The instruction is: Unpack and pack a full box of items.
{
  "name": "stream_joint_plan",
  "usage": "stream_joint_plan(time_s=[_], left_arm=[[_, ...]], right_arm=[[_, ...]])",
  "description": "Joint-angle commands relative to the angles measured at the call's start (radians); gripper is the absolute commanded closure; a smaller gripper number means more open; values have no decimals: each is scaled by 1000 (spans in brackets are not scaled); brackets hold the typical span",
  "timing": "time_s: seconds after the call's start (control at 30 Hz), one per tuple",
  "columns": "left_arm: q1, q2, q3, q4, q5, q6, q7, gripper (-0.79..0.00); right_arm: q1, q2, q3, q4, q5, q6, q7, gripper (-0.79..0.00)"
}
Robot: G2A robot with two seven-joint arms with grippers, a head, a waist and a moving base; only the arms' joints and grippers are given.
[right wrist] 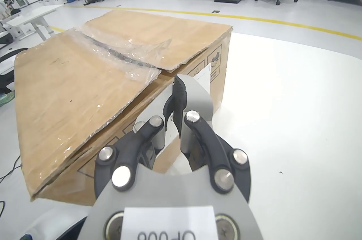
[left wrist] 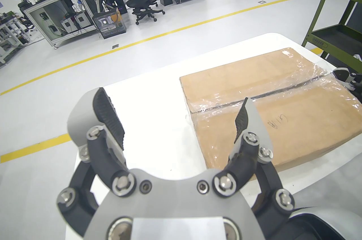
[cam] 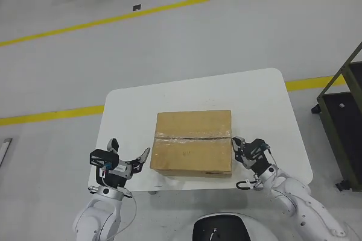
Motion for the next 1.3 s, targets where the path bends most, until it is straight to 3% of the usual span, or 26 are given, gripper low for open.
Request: stream_joint_plan(time_s=[0.0,0.23,0.47,0.67,1.03,1.27], left_arm=[[0,0,5,-4,-3,-8,5,-785],[-26,2,105,-64,57,-100,-24,-785],[-124,-9,312,-45,100,-156,-73,-785],[-124,-9,312,-45,100,-156,-73,-785],[-124,-9,312,-45,100,-156,-73,-785],[-124,-9,314,-45,97,-157,-71,-785]], right_arm=[[-21,2,7,-9,-5,4,-21,0],[-112,14,74,-60,-8,38,-56,0],[-192,25,146,-110,10,41,-70,0],[-184,27,160,-98,41,21,-67,0],[43,4,14,65,19,-21,-8,0],[96,-5,-31,115,2,-27,-28,0]])
